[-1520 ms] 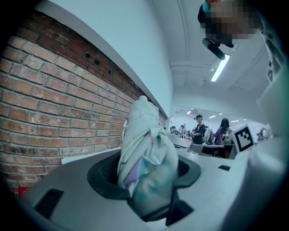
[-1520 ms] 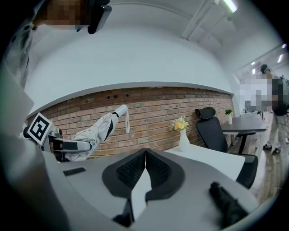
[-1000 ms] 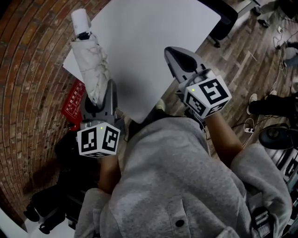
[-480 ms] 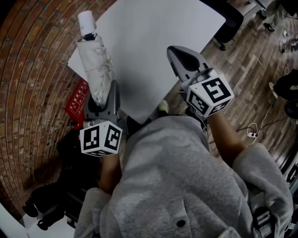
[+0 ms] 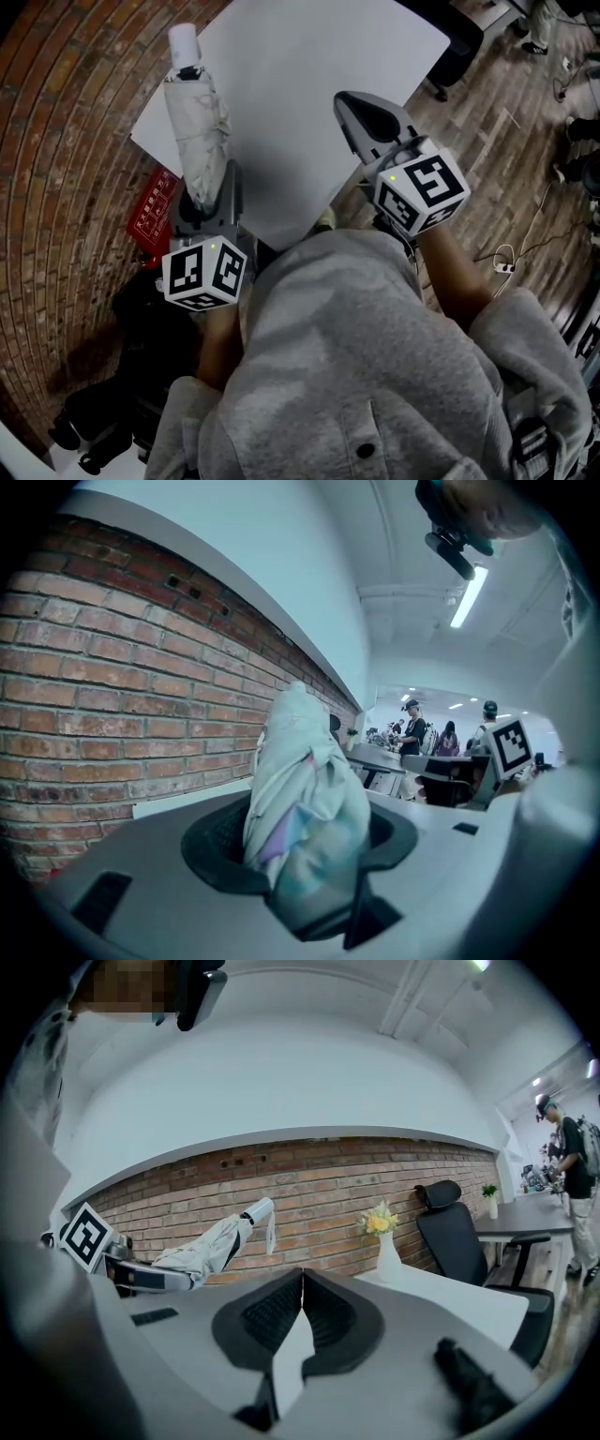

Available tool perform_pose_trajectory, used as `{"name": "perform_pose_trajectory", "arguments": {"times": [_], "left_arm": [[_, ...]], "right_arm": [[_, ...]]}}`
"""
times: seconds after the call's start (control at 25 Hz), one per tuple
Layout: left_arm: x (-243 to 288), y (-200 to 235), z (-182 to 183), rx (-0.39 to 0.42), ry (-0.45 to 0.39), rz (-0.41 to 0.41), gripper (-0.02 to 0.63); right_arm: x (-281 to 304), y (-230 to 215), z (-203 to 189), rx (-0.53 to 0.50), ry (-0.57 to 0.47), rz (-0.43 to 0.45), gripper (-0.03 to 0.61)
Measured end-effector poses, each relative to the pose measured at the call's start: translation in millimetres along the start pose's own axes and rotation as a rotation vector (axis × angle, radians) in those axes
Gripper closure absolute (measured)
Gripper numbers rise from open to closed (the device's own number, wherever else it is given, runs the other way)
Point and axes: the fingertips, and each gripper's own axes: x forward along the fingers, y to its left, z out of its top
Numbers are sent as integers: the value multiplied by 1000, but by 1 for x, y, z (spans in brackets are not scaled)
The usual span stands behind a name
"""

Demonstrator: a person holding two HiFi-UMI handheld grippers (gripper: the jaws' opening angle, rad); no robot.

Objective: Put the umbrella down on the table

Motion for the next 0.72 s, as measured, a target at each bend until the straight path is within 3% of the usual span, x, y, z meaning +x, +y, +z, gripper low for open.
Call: {"name": "perform_pose_trajectory", "arguments": {"times": [0.72], "left_arm": [[45, 44, -16, -25, 85, -9, 371]], "right_arm": [[61, -3, -11, 35, 57, -11, 554]]}}
